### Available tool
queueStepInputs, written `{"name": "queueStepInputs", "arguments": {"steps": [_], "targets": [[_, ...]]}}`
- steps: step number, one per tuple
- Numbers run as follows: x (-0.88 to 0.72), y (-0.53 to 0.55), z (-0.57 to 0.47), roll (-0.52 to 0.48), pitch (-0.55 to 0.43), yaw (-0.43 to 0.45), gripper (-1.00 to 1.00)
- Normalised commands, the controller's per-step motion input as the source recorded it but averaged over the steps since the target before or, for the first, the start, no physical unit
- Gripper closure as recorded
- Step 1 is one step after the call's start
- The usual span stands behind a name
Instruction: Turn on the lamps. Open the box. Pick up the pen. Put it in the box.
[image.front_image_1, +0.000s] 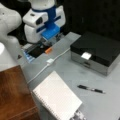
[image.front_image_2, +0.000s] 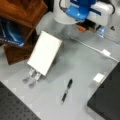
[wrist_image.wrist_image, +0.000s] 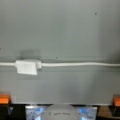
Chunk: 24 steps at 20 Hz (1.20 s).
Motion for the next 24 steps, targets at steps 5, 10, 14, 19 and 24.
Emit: {"name": "queueStepInputs", "arguments": {"steps": [5,10,14,19,24], "targets": [[-0.45,0.18,-0.18,0.012,-0.076,0.085,-1.00],[-0.50,0.23,-0.22,0.099,-0.096,0.079,-1.00],[-0.44,0.26,-0.22,0.138,-0.120,0.028,-1.00],[-0.30,0.17,-0.18,0.103,-0.144,0.014,-1.00],[-0.21,0.12,-0.23,0.091,-0.180,0.013,-1.00]]}}
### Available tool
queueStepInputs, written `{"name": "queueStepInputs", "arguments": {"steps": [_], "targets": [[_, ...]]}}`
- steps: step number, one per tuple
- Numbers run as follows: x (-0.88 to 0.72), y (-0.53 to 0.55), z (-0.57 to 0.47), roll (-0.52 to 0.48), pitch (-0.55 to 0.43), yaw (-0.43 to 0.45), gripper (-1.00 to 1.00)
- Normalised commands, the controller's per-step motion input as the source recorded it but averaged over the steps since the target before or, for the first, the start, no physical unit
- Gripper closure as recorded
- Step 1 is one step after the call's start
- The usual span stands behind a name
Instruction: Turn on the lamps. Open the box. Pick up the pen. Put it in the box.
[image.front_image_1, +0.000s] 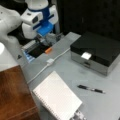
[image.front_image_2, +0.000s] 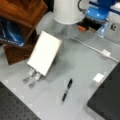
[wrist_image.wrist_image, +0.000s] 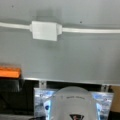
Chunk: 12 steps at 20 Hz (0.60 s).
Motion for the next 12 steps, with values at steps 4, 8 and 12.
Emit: {"name": "queueStepInputs", "arguments": {"steps": [4,8,12], "targets": [[-0.21,0.19,-0.39,0.086,-0.198,0.020,-1.00],[-0.28,0.30,-0.41,0.064,-0.195,0.029,-1.00],[-0.30,0.31,-0.29,0.011,-0.195,0.027,-1.00]]}}
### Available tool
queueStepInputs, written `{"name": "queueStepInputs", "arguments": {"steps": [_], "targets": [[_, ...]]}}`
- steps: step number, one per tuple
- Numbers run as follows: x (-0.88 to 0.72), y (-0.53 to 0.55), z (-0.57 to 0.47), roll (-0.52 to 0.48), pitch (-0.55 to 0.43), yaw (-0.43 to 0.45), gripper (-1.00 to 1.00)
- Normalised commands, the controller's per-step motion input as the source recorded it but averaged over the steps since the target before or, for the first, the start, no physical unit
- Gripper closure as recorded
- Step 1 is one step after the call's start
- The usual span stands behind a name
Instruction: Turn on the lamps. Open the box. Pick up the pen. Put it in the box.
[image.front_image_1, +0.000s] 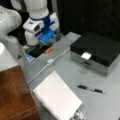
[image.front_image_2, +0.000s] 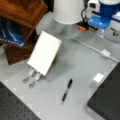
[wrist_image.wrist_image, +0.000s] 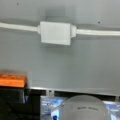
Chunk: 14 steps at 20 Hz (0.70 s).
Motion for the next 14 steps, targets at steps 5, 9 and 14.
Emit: {"name": "queueStepInputs", "arguments": {"steps": [5,9,14], "targets": [[-0.29,0.16,-0.17,-0.005,-0.210,-0.004,-1.00],[-0.34,-0.03,-0.15,0.022,-0.205,-0.011,1.00],[-0.37,-0.10,-0.19,0.027,-0.199,0.002,1.00]]}}
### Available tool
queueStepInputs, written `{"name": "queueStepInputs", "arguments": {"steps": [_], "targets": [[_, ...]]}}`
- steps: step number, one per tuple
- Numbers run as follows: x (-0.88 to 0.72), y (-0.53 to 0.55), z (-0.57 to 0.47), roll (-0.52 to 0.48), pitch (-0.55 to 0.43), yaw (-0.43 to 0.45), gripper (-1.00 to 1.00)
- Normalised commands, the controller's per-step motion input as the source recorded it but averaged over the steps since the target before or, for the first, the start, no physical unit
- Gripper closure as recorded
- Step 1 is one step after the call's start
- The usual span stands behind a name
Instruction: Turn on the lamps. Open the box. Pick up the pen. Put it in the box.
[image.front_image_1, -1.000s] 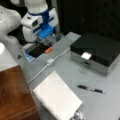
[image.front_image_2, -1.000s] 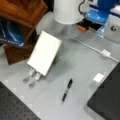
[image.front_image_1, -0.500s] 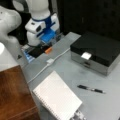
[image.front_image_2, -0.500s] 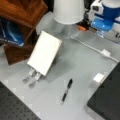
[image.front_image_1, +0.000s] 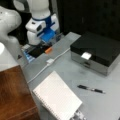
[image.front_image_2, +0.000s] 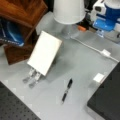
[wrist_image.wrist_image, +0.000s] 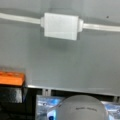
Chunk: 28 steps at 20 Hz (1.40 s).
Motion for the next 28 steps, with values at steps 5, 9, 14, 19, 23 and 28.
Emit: {"name": "queueStepInputs", "arguments": {"steps": [5,9,14,19,23,28], "targets": [[-0.33,-0.06,-0.19,0.024,-0.201,0.004,1.00],[-0.26,-0.03,-0.17,0.044,-0.210,0.012,1.00],[-0.21,-0.03,-0.20,0.054,-0.208,0.020,1.00],[-0.20,-0.04,-0.27,0.064,-0.217,0.017,1.00],[-0.18,-0.04,-0.36,0.087,-0.231,0.035,1.00],[-0.23,-0.06,-0.37,0.080,-0.221,0.045,1.00]]}}
